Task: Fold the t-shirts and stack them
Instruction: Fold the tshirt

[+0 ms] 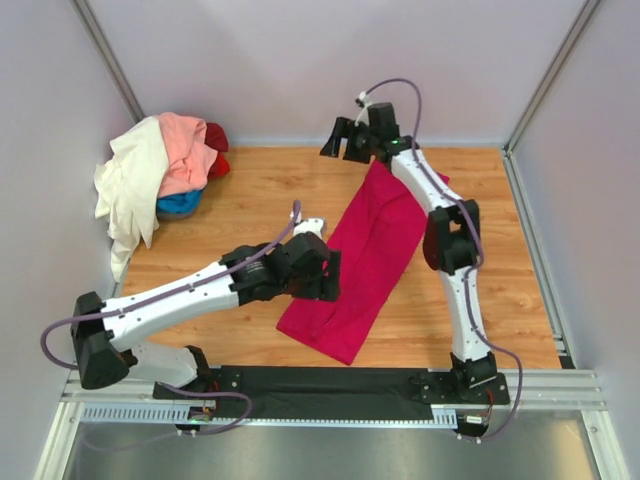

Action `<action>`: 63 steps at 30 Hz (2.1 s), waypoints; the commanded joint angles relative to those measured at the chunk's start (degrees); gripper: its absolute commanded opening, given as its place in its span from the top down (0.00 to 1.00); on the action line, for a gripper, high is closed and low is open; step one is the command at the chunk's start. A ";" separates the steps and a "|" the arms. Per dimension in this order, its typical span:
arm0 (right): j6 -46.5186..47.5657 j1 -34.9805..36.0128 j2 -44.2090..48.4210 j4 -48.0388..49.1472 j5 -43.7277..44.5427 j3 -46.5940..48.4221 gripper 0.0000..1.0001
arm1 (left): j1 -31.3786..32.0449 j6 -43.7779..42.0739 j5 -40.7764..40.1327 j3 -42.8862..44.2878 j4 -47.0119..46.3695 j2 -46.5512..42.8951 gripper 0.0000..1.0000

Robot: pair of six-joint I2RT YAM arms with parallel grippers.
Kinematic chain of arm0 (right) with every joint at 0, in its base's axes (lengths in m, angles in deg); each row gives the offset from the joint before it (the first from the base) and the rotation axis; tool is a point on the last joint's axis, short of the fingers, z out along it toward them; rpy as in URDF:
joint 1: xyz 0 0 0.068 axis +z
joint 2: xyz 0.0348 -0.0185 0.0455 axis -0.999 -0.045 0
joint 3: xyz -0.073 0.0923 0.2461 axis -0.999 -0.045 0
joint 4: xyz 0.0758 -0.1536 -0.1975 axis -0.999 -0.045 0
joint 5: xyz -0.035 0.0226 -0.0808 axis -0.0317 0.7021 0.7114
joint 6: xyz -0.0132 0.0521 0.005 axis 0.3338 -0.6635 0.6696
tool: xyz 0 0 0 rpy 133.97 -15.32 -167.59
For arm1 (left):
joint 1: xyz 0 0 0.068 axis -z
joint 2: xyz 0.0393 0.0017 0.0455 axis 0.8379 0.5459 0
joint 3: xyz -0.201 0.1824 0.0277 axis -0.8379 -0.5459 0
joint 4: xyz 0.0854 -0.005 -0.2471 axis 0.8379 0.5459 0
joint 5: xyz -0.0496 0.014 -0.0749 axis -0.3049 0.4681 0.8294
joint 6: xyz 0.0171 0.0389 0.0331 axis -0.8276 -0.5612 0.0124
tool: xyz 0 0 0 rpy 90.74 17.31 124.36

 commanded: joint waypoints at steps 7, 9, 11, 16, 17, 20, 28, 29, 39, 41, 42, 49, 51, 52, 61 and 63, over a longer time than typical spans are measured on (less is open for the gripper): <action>0.59 -12.35 30.91 -10.91 25.22 -22.03 0.19 | -4.47 -18.59 -12.66 2.42 -5.15 6.31 0.13; 1.02 -14.81 31.53 -15.07 27.31 -26.23 0.25 | -6.04 -20.60 -10.83 2.60 -9.27 9.92 0.14; 3.03 -15.61 31.27 -20.00 29.17 -29.32 0.26 | -7.45 -22.28 -6.09 1.82 -14.28 13.16 0.15; 2.61 -18.78 31.10 -16.16 24.62 -40.65 0.35 | -10.36 -23.07 -0.09 1.10 -22.11 20.02 0.19; 2.34 -18.87 29.96 -16.14 23.83 -41.02 0.37 | -10.36 -23.51 -0.18 1.89 -22.04 22.21 0.19; 2.60 -18.96 28.03 -15.35 22.08 -40.50 0.44 | -10.36 -23.78 0.17 2.08 -22.21 24.86 0.20; 2.16 -17.91 18.28 -16.93 22.76 -35.23 0.54 | -10.45 -19.21 2.36 -2.05 -23.17 27.94 0.21; 2.25 -17.56 17.13 -17.28 22.85 -34.18 0.56 | -10.45 -18.60 3.06 -3.54 -23.53 28.12 0.21; 1.90 -13.16 2.63 -22.55 21.45 -17.66 0.76 | -10.45 -9.02 11.76 -13.92 -27.22 26.54 0.24; 1.99 -12.20 0.43 -24.22 20.75 -11.87 0.76 | -10.45 -7.09 12.74 -15.67 -26.96 24.96 0.24; 2.07 -11.32 -2.02 -24.75 19.87 -9.93 0.76 | -10.45 -6.56 13.09 -16.20 -27.04 24.44 0.24; 1.11 -8.24 -9.16 -25.91 16.79 2.74 0.76 | -10.36 -6.73 11.42 -16.30 -23.89 19.60 0.24; 0.76 -8.06 -9.33 -23.89 14.69 2.13 0.76 | -10.36 -7.43 9.33 -15.51 -22.48 19.77 0.24; 0.67 -8.06 -9.34 -23.18 14.24 1.96 0.76 | -10.36 -7.52 8.88 -15.16 -21.95 19.95 0.24; 5.06 -9.81 -4.78 -21.51 11.78 1.96 0.43 | -9.92 -10.24 -1.04 -9.46 -11.33 16.01 0.25; 6.29 -10.51 -1.36 -21.42 10.73 1.69 0.36 | -9.57 -11.03 -5.08 -7.87 -7.64 14.16 0.25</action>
